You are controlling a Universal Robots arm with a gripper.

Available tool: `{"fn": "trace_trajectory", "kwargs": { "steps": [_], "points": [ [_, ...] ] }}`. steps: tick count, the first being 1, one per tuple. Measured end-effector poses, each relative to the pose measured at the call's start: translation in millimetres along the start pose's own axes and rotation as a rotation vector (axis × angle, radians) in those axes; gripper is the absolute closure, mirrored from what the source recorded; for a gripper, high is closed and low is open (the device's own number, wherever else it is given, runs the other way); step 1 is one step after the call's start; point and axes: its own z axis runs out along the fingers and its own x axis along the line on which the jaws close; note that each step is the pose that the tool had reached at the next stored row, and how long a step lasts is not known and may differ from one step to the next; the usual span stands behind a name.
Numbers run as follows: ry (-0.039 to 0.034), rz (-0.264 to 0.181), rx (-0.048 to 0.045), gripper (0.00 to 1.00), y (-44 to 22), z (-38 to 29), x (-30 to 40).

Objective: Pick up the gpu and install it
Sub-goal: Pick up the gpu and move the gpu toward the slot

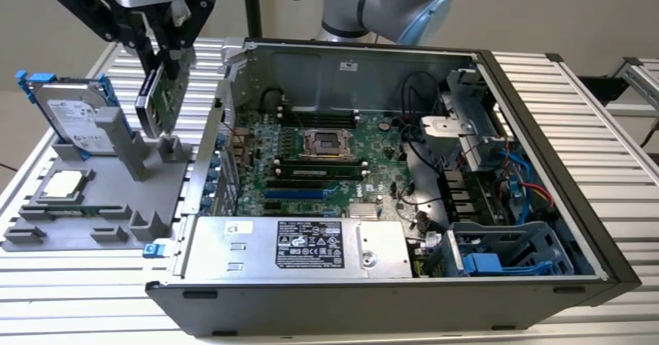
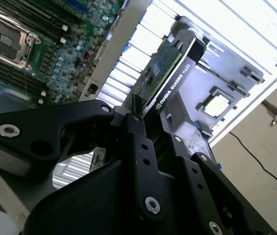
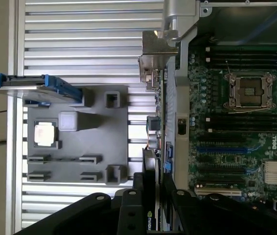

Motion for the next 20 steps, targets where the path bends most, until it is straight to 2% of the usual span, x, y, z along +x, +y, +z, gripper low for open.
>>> {"fn": "trace_trajectory", "kwargs": {
  "steps": [20],
  "points": [
    [0.0051,0.000,0.0002,1.00,0.1,-0.4,-9.3]
  ]
}}
